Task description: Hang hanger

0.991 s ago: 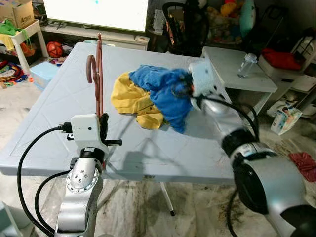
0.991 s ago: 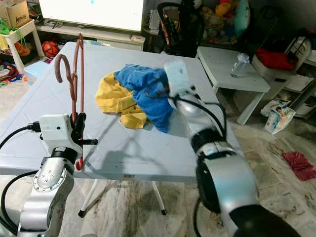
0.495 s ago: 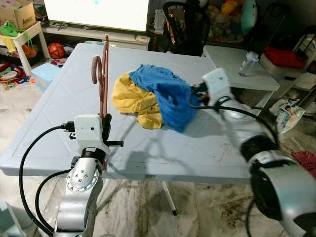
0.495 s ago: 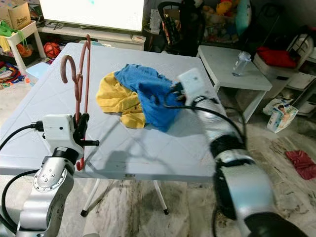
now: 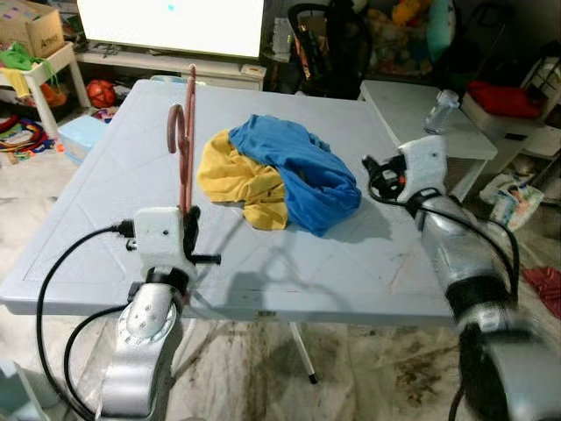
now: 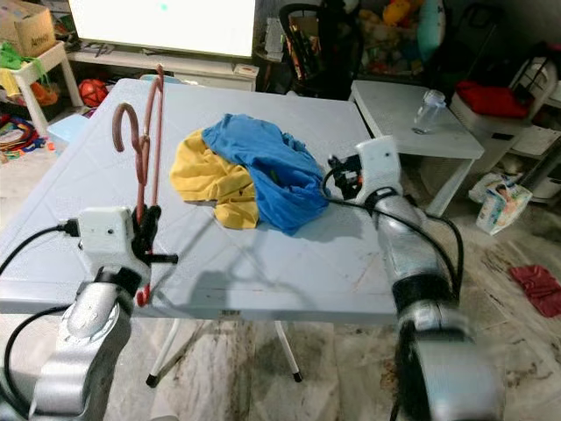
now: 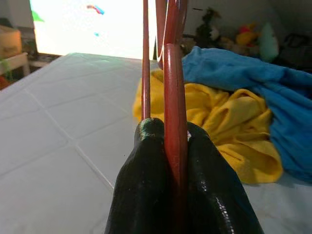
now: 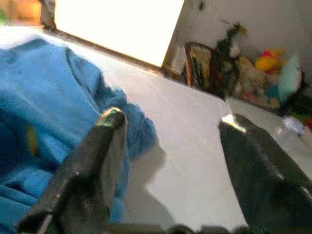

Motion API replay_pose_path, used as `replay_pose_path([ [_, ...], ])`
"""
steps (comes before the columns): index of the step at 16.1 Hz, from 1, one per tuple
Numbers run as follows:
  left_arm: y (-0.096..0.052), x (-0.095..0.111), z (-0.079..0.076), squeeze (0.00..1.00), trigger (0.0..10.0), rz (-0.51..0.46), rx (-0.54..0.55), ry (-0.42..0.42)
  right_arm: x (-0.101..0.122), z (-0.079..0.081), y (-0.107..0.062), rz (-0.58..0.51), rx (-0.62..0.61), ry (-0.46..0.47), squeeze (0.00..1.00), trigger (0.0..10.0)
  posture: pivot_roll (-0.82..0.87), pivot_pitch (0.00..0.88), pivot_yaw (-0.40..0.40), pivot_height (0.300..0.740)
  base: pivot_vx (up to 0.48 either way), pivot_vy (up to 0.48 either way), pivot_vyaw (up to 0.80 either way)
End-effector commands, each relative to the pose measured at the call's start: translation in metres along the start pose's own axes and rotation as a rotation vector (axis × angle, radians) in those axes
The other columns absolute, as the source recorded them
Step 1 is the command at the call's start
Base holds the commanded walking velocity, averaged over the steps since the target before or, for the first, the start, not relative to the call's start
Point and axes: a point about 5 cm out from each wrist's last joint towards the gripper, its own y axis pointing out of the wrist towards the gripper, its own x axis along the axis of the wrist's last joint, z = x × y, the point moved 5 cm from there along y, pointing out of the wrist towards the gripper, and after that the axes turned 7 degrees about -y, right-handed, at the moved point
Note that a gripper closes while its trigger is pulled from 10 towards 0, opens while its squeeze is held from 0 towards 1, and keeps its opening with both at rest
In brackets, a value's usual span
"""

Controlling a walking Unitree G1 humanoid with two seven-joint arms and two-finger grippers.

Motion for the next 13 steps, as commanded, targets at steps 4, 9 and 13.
replay_pose_path([
  [4,-0.010,-0.010,-0.005,0.00,10.0,0.062,-0.051,-0.019,-0.013,0.010,-0.028,0.028,-0.033,0.105,0.00,10.0,0.10,0.000,-0.101,0.740,0.000,0.000,0.00],
  [9,-0.005,-0.004,-0.018,0.00,10.0,0.041,-0.108,0.031,-0.015,0.043,-0.041,0.070,0.054,0.197,0.00,10.0,0.11,0.000,-0.104,0.740,0.000,0.000,0.00],
  [13,-0.005,-0.006,-0.023,0.00,10.0,0.057,-0.116,0.032,-0.018,0.050,-0.043,0.116,0.008,0.339,0.00,10.0,0.12,0.000,-0.095,0.740,0.000,0.000,0.00],
])
